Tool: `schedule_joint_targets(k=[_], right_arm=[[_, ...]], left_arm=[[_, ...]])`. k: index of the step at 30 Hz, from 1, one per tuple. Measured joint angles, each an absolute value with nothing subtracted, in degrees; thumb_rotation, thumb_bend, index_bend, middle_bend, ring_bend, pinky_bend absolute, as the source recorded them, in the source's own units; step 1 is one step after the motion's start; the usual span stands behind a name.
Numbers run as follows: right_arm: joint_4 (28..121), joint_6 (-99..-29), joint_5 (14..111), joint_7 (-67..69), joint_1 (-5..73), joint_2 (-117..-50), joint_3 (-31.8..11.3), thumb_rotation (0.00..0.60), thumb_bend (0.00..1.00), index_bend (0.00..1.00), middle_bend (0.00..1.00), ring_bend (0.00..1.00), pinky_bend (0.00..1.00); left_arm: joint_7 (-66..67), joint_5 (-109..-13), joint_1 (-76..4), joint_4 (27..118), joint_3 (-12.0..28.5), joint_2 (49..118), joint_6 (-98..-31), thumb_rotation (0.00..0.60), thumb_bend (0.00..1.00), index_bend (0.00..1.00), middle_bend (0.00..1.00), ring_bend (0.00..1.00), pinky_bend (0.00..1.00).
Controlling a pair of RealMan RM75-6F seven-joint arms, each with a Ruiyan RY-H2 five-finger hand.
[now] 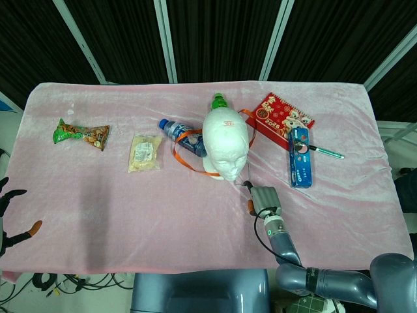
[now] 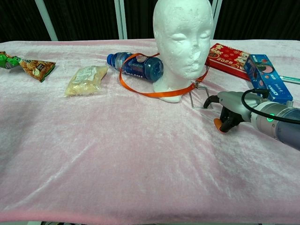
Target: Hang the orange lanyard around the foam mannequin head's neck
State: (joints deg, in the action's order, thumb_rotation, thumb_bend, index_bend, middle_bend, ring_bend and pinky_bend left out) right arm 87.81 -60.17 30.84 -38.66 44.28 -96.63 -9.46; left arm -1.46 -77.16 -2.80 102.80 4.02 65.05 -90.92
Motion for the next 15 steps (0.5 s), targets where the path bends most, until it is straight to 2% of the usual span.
schedule_joint_targets(k=[15], right_arm=[[92.17, -61.27, 32.14, -38.20, 43.59, -95.36, -8.62, 0.600, 0.57, 0.26, 0.91, 0.92, 0.92]], left_arm=[[-1.22, -76.90, -2.31, 102.94, 4.97, 65.12, -90.56, 0.600, 0.18, 0.26, 0.05, 0.00, 0.00]])
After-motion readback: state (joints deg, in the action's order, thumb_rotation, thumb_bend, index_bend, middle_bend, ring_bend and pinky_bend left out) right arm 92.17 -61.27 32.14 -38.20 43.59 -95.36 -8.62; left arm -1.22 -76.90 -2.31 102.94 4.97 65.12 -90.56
